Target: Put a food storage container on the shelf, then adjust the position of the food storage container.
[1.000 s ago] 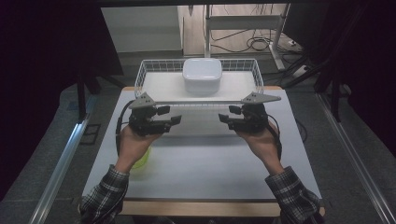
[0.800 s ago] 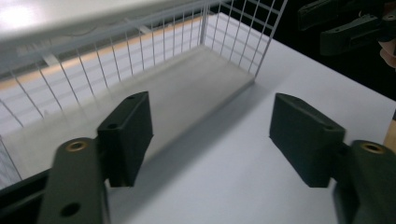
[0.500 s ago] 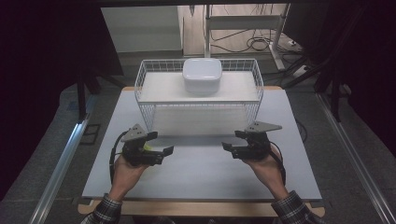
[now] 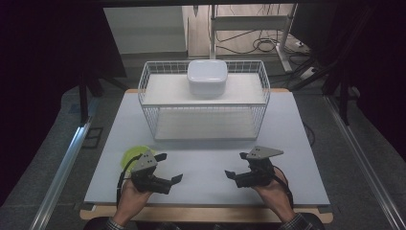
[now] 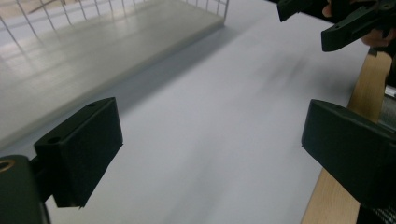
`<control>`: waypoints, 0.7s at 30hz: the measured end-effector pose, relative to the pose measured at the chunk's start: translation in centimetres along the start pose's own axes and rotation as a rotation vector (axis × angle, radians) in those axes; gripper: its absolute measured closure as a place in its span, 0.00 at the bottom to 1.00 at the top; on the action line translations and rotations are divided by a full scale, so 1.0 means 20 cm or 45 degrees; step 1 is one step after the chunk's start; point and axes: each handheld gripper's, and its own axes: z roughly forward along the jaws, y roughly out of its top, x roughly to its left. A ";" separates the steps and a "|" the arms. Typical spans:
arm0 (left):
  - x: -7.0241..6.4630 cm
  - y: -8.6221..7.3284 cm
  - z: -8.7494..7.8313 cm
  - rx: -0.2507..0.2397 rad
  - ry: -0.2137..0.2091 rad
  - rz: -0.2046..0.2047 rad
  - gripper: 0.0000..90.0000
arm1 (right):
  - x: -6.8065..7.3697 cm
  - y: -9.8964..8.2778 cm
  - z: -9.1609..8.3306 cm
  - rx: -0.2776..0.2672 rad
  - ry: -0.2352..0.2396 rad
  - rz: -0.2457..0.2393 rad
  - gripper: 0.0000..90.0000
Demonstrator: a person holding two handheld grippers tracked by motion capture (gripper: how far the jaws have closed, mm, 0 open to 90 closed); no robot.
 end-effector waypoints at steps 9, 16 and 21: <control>-0.02 -0.02 0.04 0.120 0.005 -0.042 0.07 | 0.00 -0.07 0.01 0.068 0.008 0.018 0.13; 0.00 -0.01 0.03 0.150 0.053 -0.036 0.07 | -0.02 -0.07 0.02 0.065 -0.002 0.038 0.13; 0.06 0.01 -0.02 0.129 0.119 -0.066 0.29 | -0.03 -0.08 0.02 0.068 -0.003 0.047 0.13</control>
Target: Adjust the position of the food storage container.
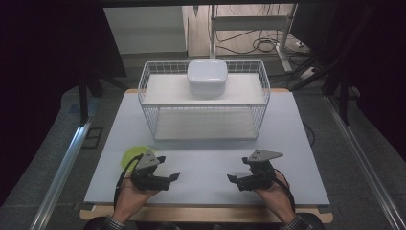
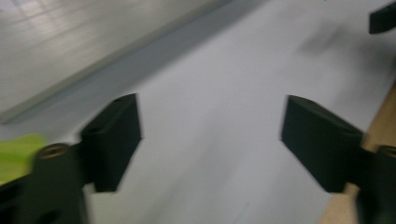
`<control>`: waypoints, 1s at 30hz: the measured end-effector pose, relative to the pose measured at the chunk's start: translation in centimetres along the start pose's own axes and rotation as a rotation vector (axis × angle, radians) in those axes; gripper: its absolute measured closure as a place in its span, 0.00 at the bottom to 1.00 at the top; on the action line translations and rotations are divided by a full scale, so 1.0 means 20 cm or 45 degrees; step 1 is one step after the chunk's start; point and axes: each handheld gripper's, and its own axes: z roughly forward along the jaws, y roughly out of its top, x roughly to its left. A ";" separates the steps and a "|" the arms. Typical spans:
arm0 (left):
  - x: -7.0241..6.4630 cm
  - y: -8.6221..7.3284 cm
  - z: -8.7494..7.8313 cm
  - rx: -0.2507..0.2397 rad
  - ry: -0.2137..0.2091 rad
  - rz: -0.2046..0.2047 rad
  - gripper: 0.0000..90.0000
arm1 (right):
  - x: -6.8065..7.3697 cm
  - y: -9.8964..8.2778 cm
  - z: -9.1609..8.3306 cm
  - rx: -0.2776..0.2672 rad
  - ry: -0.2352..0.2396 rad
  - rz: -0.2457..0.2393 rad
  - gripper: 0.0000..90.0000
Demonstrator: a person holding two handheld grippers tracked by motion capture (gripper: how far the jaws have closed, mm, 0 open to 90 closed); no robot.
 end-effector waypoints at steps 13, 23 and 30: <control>0.34 -0.11 -0.24 -0.066 0.286 -0.228 1.00 | 0.01 0.00 0.01 0.018 -0.009 -0.024 0.14; 0.46 -0.24 -0.34 -0.021 0.447 -0.313 1.00 | 0.01 0.00 0.01 0.039 -0.004 -0.039 0.16; 0.51 -0.28 -0.32 0.050 0.496 -0.347 1.00 | 0.02 0.00 0.01 0.046 -0.006 -0.042 0.16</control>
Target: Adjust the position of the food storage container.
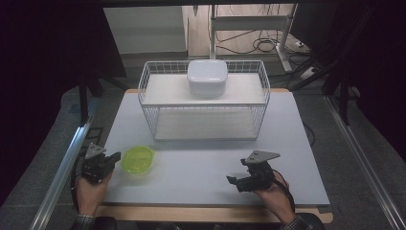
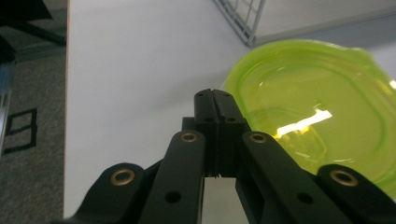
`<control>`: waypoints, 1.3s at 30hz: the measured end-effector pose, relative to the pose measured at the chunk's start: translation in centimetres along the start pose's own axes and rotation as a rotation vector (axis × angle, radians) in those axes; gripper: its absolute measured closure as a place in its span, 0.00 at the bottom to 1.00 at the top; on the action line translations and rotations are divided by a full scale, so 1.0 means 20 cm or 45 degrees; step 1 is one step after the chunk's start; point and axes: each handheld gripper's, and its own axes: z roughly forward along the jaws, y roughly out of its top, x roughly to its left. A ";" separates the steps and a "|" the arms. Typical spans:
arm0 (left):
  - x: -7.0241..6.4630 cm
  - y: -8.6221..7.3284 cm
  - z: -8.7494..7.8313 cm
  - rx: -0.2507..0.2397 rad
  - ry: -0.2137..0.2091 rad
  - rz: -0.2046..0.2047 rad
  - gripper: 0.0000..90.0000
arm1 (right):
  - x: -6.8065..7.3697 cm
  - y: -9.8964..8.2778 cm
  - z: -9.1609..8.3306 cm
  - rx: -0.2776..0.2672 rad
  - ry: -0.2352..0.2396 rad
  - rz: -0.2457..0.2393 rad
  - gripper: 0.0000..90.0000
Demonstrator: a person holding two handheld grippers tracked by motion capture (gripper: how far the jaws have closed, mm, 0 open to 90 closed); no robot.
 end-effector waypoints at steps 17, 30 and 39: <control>-0.10 0.01 0.06 0.041 -0.087 -0.022 1.00 | 0.00 0.00 0.01 0.022 0.001 -0.006 0.17; -0.30 0.06 0.13 0.044 -0.238 0.030 1.00 | 0.00 -0.01 0.02 0.038 0.001 -0.008 0.17; -0.24 0.01 0.14 0.086 -0.260 -0.012 1.00 | 0.00 -0.01 0.02 0.039 -0.001 -0.009 0.17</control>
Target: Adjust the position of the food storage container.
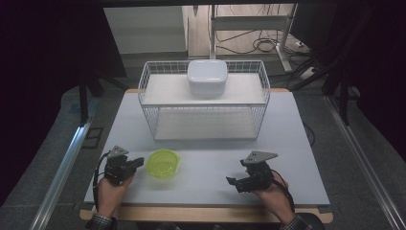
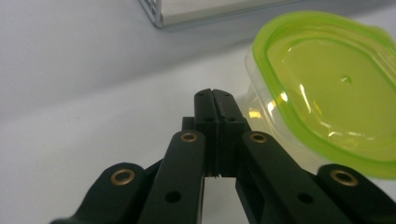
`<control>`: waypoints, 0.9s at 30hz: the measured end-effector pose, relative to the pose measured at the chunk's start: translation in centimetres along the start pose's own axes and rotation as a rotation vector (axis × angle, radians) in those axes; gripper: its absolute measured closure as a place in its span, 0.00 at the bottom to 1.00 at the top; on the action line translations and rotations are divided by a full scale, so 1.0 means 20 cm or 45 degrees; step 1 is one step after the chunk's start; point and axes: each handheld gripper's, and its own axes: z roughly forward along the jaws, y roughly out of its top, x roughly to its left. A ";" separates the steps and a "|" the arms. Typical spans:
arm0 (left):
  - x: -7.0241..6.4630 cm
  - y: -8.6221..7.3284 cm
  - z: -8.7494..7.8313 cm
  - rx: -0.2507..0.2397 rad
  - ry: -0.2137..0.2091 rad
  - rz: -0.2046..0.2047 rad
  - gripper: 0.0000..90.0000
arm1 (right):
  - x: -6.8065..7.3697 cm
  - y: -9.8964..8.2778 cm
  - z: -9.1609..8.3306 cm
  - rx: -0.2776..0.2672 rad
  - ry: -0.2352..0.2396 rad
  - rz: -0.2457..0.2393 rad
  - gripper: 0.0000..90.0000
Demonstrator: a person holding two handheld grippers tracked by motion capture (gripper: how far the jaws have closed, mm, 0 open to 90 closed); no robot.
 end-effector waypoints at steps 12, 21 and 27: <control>-0.07 -0.01 0.08 0.090 -0.112 0.098 1.00 | 0.00 0.00 0.00 0.006 -0.004 -0.004 0.17; -0.15 0.01 0.14 0.102 -0.203 0.132 0.99 | 0.00 -0.01 0.01 0.021 -0.006 -0.002 0.17; -0.25 0.02 0.19 0.125 -0.258 0.199 0.99 | -0.01 -0.01 0.01 0.024 -0.008 0.004 0.17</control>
